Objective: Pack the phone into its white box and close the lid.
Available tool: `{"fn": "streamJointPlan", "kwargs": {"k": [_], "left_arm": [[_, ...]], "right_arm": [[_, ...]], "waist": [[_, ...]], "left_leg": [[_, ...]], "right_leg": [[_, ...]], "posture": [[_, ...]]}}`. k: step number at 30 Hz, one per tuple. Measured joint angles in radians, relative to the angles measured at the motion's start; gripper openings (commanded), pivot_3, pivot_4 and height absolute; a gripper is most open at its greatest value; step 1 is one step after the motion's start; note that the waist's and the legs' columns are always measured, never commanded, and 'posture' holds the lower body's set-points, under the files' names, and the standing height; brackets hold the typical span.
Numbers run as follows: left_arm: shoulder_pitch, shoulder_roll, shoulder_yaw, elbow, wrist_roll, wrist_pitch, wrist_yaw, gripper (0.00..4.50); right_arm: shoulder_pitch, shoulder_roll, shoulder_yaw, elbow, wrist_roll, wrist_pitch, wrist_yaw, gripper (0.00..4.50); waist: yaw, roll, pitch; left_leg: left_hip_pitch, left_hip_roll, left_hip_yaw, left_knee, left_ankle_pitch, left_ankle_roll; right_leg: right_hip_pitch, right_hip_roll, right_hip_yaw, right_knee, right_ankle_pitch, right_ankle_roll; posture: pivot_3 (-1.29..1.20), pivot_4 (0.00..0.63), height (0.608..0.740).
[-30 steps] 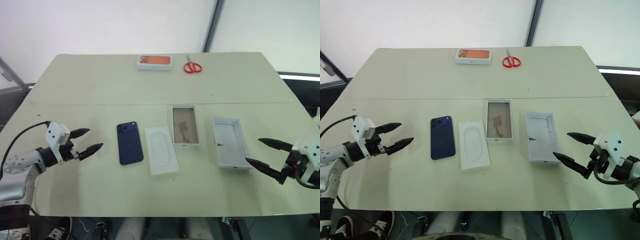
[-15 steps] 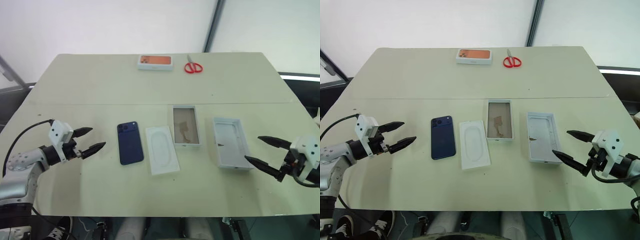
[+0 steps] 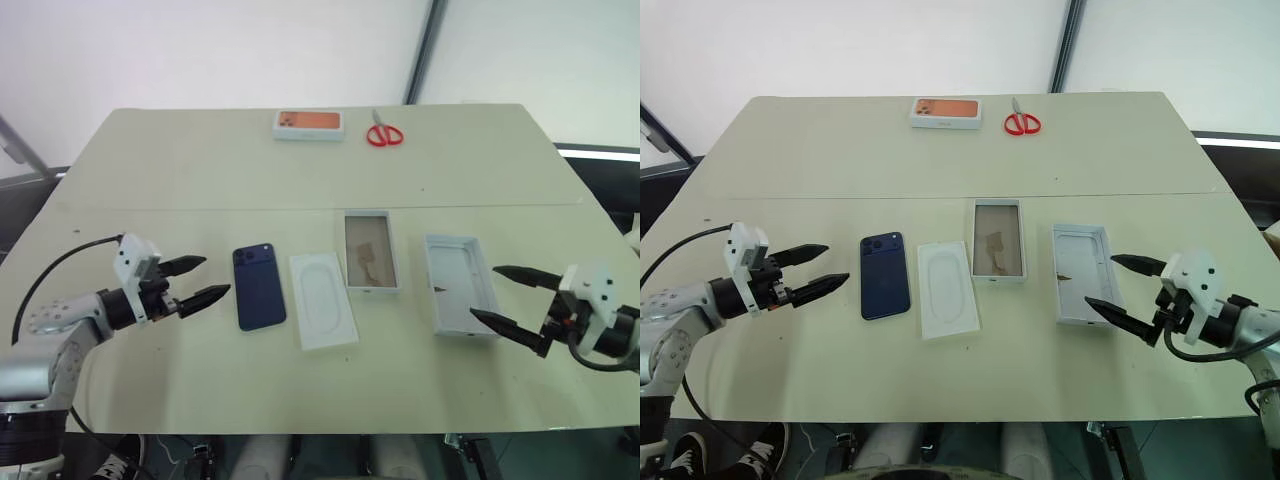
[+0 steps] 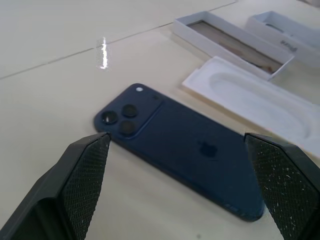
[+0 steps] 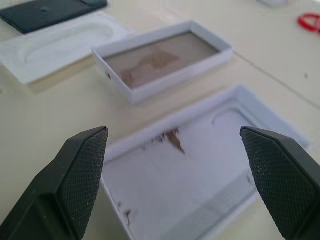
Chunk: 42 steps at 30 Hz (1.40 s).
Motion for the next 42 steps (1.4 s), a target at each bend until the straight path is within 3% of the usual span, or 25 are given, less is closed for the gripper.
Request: {"fn": "streamJointPlan", "kwargs": {"k": [7, 12, 17, 26, 32, 41, 42], "left_arm": [[0.016, -0.058, -0.069, -0.152, -0.126, 0.28, 0.12, 4.5], [-0.038, -0.187, -0.032, -0.184, -0.359, 0.542, 0.294, 4.5], [-0.036, -0.23, 0.018, -0.186, -0.541, 0.704, 0.44, 4.5], [-0.011, -0.245, 0.001, -0.201, -0.628, 0.774, 0.572, 4.5], [-0.043, -0.328, -0.011, -0.13, -0.693, 0.796, 0.636, 4.5], [-0.067, -0.36, -0.063, -0.081, -0.699, 0.783, 0.64, 4.5], [-0.07, -0.362, -0.069, -0.081, -0.696, 0.781, 0.64, 4.26]], "right_arm": [[-0.057, -0.007, 0.127, -0.084, -0.013, 0.024, 0.005, 4.42], [-0.117, -0.037, 0.192, -0.116, -0.014, 0.04, 0.021, 4.42], [-0.134, -0.037, 0.207, -0.106, -0.022, 0.04, 0.018, 4.42], [-0.138, -0.033, 0.23, -0.092, -0.043, 0.03, 0.002, 4.42], [-0.146, -0.023, 0.248, -0.093, -0.049, 0.029, -0.015, 4.42], [-0.147, -0.021, 0.251, -0.098, -0.06, 0.029, -0.038, 4.42], [-0.147, -0.02, 0.251, -0.102, -0.06, 0.029, -0.041, 4.48]], "waist": [[0.002, 0.0, 0.0], [0.001, -0.001, 0.0], [0.0, -0.001, 0.0], [0.003, 0.0, 0.0], [0.005, 0.001, -0.001], [0.005, 0.001, -0.001], [0.005, 0.002, -0.001]], "left_leg": [[0.0, 0.0, 0.0, 0.001, 0.0, 0.0], [0.0, 0.0, -0.001, 0.002, 0.0, 0.0], [0.0, 0.0, 0.0, 0.001, 0.0, 0.0], [0.0, -0.001, 0.0, 0.002, 0.0, 0.0], [0.0, -0.001, 0.0, 0.002, 0.0, 0.0], [0.0, -0.002, 0.0, 0.002, 0.0, 0.0], [0.0, -0.002, 0.0, 0.002, 0.0, 0.0]], "right_leg": [[0.0, 0.0, 0.0, 0.0, 0.0, 0.0], [0.001, 0.001, -0.001, 0.0, 0.0, 0.0], [0.0, 0.001, 0.0, 0.0, 0.0, 0.0], [0.001, 0.0, 0.0, 0.0, 0.0, 0.0], [0.002, 0.0, 0.0, 0.0, 0.0, 0.0], [0.002, 0.0, 0.0, 0.0, 0.0, 0.0], [0.002, 0.0, 0.0, 0.0, 0.0, 0.0]], "posture": [[0.0, 0.15, 0.74], [0.0, 0.15, 0.74], [0.0, 0.15, 0.74], [0.0, 0.15, 0.74], [0.0, 0.15, 0.74], [0.0, 0.15, 0.74], [0.0, 0.15, 0.74]]}}
